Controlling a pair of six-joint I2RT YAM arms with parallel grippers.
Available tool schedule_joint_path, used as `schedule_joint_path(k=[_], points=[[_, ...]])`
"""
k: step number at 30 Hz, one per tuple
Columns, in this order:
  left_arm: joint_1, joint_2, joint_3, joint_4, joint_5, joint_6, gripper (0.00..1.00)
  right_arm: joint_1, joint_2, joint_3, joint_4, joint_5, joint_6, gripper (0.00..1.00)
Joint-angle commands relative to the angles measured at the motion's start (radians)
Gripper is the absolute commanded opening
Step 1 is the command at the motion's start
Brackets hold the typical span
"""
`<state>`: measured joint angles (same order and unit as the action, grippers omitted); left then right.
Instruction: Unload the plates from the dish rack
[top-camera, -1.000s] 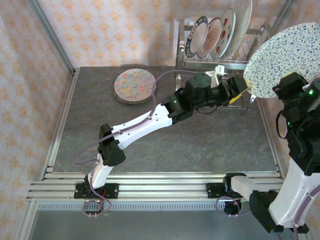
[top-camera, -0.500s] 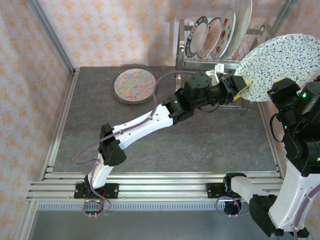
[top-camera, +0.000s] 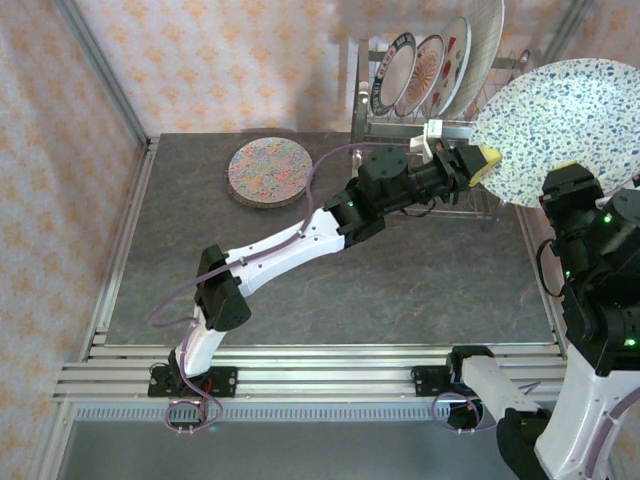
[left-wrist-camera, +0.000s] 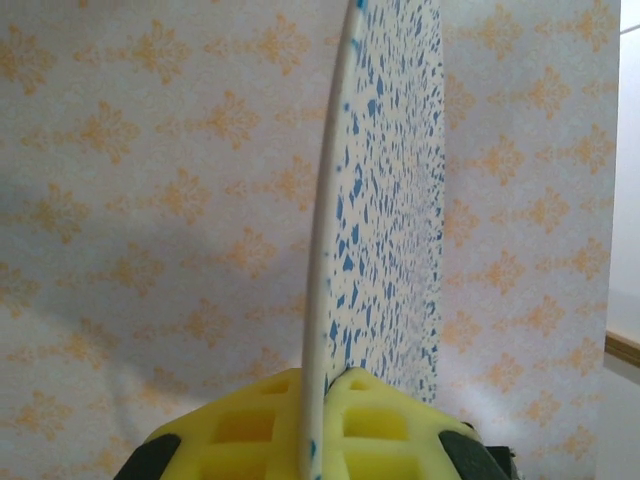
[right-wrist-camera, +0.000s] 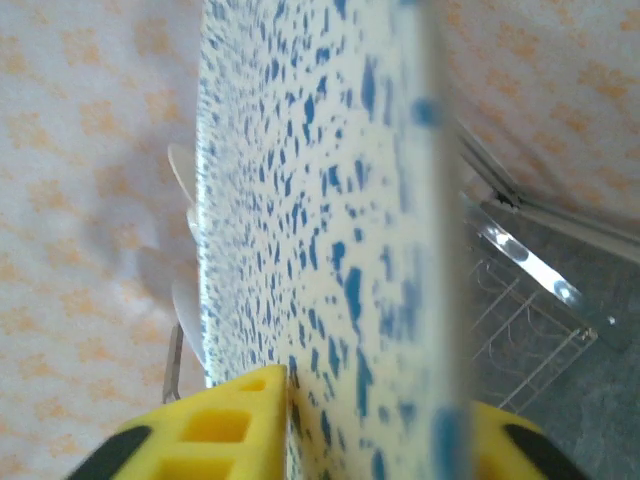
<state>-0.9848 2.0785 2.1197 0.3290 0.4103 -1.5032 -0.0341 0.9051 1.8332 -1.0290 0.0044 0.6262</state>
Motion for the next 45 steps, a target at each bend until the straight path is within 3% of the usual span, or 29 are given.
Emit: schedule_joint_path(k=[1, 4, 7, 13, 17, 25, 29, 34, 41, 45], points=[[0.017, -0.058, -0.038, 0.097, 0.034, 0.124, 0.0, 0.007, -0.002, -0.001, 0.063, -0.062, -0.08, 0.42], [0.043, -0.075, -0.063, 0.186, 0.06, 0.126, 0.0, 0.007, 0.015, 0.018, 0.039, -0.093, -0.109, 0.65], [0.067, -0.093, -0.071, 0.198, 0.086, 0.138, 0.0, 0.007, 0.036, 0.036, 0.026, -0.158, -0.139, 0.74], [0.121, -0.158, -0.132, 0.199, 0.105, 0.153, 0.0, 0.007, 0.057, 0.043, 0.114, -0.362, -0.17, 0.84], [0.162, -0.234, -0.186, 0.187, 0.109, 0.174, 0.0, 0.007, 0.093, 0.076, 0.16, -0.514, -0.177, 0.86], [0.304, -0.399, -0.349, 0.189, 0.113, 0.176, 0.0, 0.029, 0.187, 0.126, 0.208, -0.686, -0.158, 0.87], [0.399, -0.481, -0.41, 0.126, 0.122, 0.211, 0.0, 0.153, 0.236, 0.15, 0.236, -0.632, -0.185, 0.87], [0.545, -0.579, -0.489, 0.084, 0.131, 0.225, 0.0, 0.403, 0.339, 0.199, 0.228, -0.482, -0.286, 0.87], [0.737, -0.679, -0.594, 0.066, 0.148, 0.211, 0.0, 0.584, 0.393, 0.133, 0.344, -0.357, -0.408, 0.87], [0.825, -0.717, -0.666, 0.076, 0.156, 0.192, 0.0, 0.623, 0.371, 0.038, 0.461, -0.325, -0.49, 0.87]])
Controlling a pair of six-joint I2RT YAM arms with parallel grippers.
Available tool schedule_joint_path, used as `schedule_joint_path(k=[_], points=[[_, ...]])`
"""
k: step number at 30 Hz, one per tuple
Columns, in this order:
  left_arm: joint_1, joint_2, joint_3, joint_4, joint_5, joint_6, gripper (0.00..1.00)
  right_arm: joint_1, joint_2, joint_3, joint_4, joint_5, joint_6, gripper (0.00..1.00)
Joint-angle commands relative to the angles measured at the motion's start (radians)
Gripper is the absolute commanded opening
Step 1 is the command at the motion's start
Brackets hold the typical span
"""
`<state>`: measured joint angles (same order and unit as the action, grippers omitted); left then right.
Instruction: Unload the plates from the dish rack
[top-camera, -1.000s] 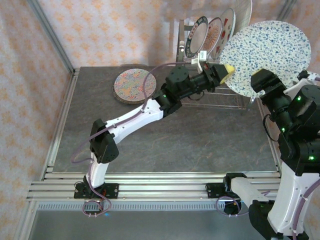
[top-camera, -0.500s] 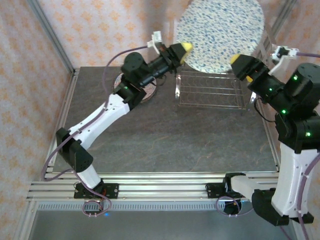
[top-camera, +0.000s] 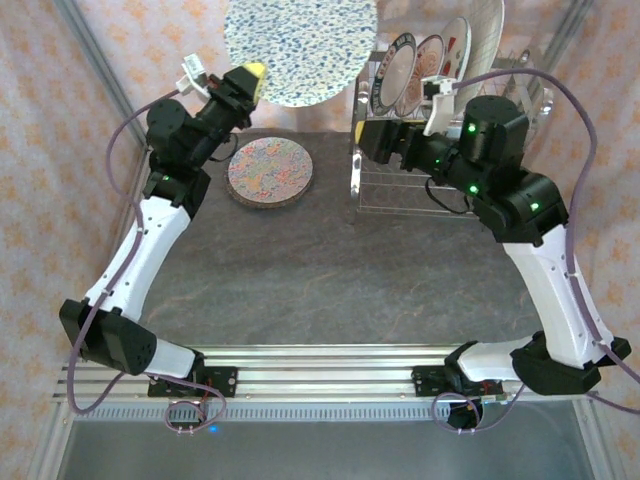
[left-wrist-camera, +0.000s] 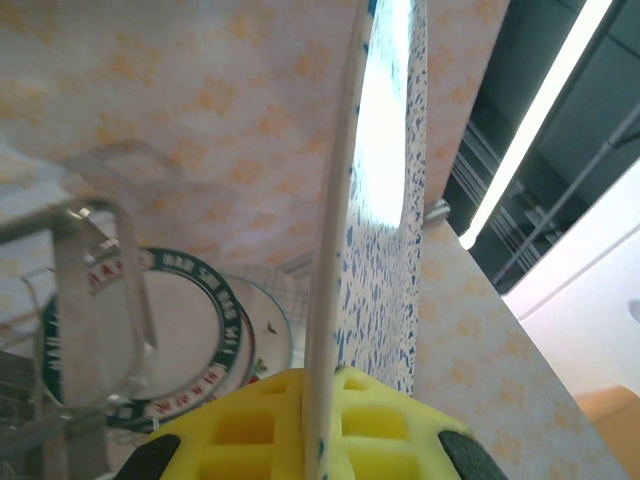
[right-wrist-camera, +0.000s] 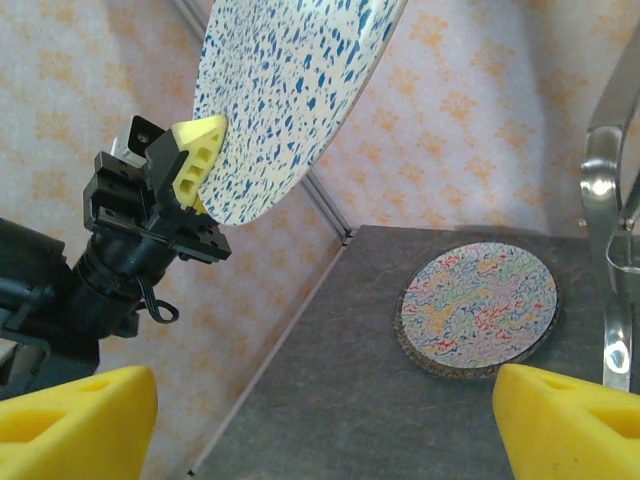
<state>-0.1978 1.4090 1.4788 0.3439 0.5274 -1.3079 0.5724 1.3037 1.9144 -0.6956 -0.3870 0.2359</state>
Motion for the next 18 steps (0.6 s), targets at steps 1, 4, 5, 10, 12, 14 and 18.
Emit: schedule_joint_path(k=[1, 4, 5, 10, 12, 14, 18], points=[[0.054, -0.056, -0.041, 0.066, 0.04, -0.007, 0.0, 0.019, -0.038, -0.069, 0.153, 0.071, -0.119, 0.87], [0.111, -0.074, -0.095, 0.08, 0.039, -0.022, 0.0, 0.032, -0.087, -0.188, 0.278, 0.072, -0.204, 0.87], [0.129, -0.08, -0.114, 0.083, 0.038, -0.023, 0.0, 0.033, -0.111, -0.234, 0.326, 0.064, -0.238, 0.87], [0.186, -0.092, -0.213, 0.079, 0.031, -0.014, 0.0, 0.039, -0.171, -0.355, 0.41, 0.084, -0.381, 0.89], [0.2, -0.092, -0.259, 0.076, 0.027, 0.003, 0.0, 0.039, -0.187, -0.395, 0.432, 0.079, -0.408, 0.89], [0.208, -0.089, -0.304, 0.073, 0.021, 0.023, 0.0, 0.038, -0.199, -0.43, 0.446, 0.07, -0.43, 0.9], [0.215, -0.07, -0.388, 0.096, -0.002, 0.055, 0.0, 0.038, -0.207, -0.471, 0.446, 0.075, -0.458, 0.9]])
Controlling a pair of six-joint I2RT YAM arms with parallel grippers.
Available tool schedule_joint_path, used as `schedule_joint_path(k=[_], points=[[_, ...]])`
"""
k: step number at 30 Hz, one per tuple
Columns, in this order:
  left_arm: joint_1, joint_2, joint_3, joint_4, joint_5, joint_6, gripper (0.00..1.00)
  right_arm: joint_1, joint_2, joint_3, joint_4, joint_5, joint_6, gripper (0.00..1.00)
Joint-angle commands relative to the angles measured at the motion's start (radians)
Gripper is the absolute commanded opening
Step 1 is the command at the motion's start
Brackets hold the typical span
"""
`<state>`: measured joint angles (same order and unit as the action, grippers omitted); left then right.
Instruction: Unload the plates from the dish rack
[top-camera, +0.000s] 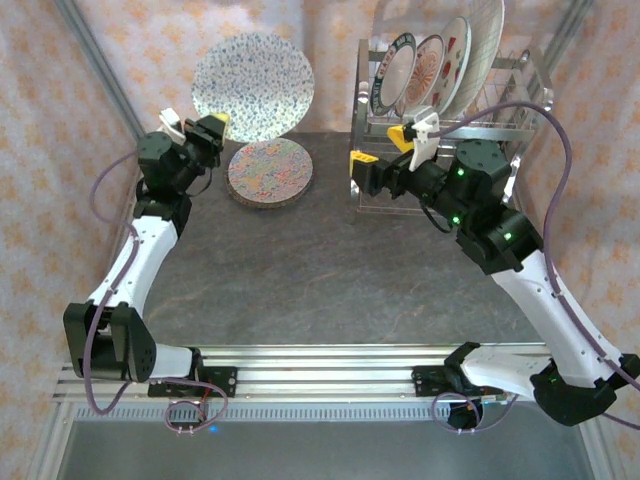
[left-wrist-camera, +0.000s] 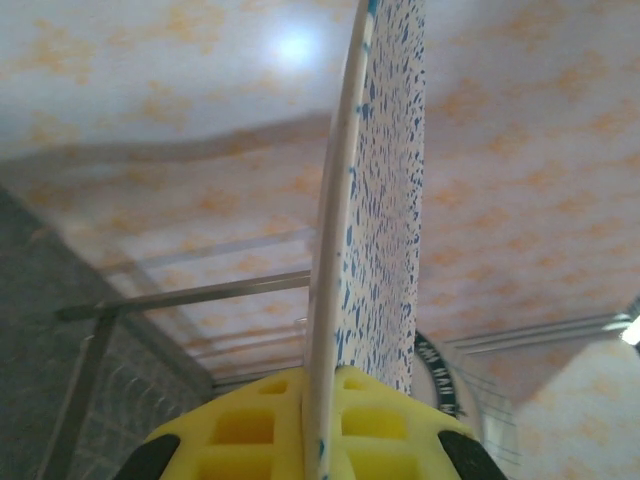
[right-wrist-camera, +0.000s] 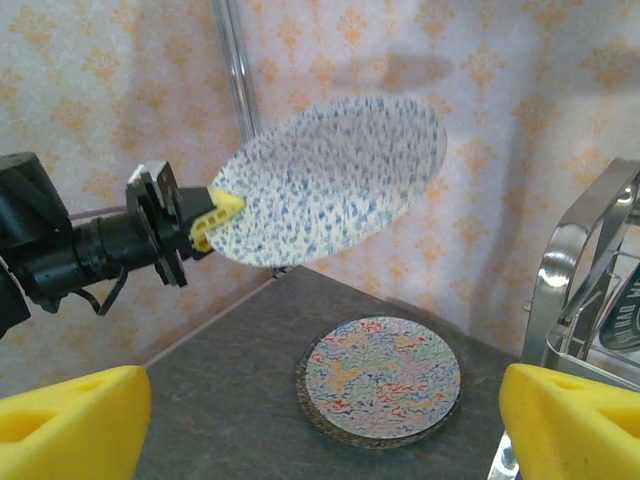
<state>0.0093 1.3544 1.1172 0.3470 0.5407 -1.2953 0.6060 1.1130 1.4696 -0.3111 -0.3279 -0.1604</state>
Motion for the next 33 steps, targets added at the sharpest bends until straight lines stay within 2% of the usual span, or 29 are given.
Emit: schedule_joint_path(k=[1, 11, 17, 33], points=[[0.008, -0.008, -0.041, 0.1, -0.02, 0.05, 0.0, 0.005, -0.018, -0.034, 0.061, 0.022, -0.065, 0.9], [0.01, 0.126, -0.16, 0.22, -0.06, 0.096, 0.0, 0.005, -0.033, -0.089, 0.059, 0.031, -0.056, 0.91], [0.01, 0.21, -0.171, 0.27, -0.069, 0.124, 0.0, 0.005, -0.06, -0.132, 0.074, 0.078, -0.06, 0.91], [0.012, 0.435, -0.134, 0.336, -0.055, 0.114, 0.0, 0.005, -0.064, -0.108, 0.046, 0.101, -0.034, 0.92]])
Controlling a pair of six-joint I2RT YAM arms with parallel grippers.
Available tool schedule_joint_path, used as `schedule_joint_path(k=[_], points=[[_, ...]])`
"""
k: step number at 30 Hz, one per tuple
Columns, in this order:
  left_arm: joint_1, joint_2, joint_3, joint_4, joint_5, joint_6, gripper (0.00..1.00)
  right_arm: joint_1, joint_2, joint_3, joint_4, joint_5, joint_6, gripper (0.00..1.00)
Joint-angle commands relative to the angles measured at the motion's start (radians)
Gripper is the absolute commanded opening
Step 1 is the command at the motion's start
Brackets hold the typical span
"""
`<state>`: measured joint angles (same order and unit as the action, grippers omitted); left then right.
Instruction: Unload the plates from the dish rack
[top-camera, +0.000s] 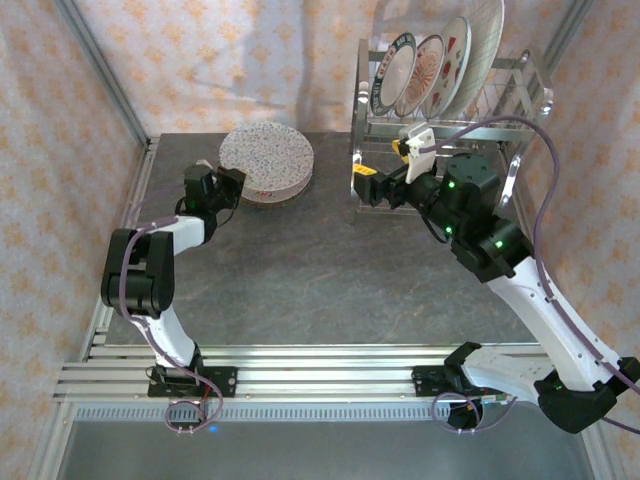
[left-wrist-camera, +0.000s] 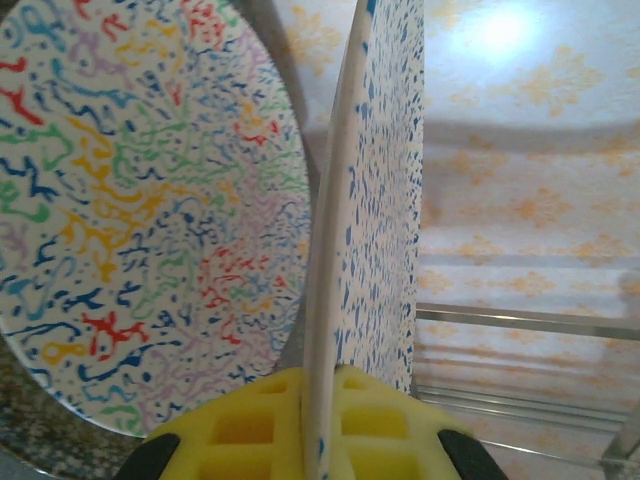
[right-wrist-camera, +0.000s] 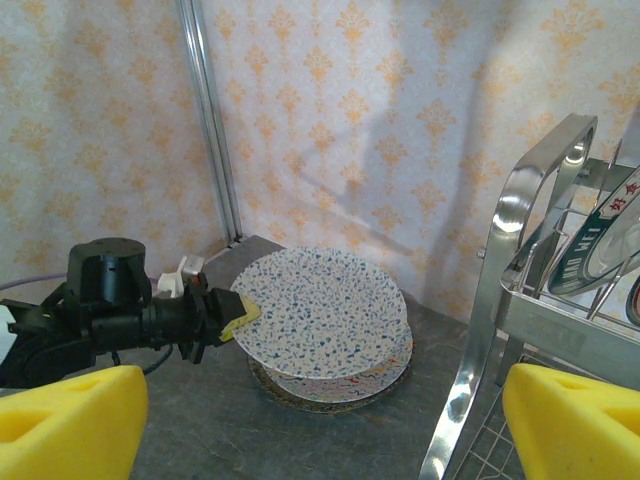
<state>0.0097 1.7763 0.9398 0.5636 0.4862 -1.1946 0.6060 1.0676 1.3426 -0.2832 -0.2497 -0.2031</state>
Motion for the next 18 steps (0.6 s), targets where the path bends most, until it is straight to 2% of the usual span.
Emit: schedule_joint_path(k=[1, 18], points=[[0.01, 0.025, 0.046, 0.122, -0.001, 0.012, 0.0, 0.005, -0.018, 0.02, 0.017, 0.024, 0.011, 0.92], [0.029, 0.17, 0.12, 0.075, 0.022, 0.065, 0.0, 0.005, -0.015, 0.031, -0.001, 0.037, 0.027, 0.92]])
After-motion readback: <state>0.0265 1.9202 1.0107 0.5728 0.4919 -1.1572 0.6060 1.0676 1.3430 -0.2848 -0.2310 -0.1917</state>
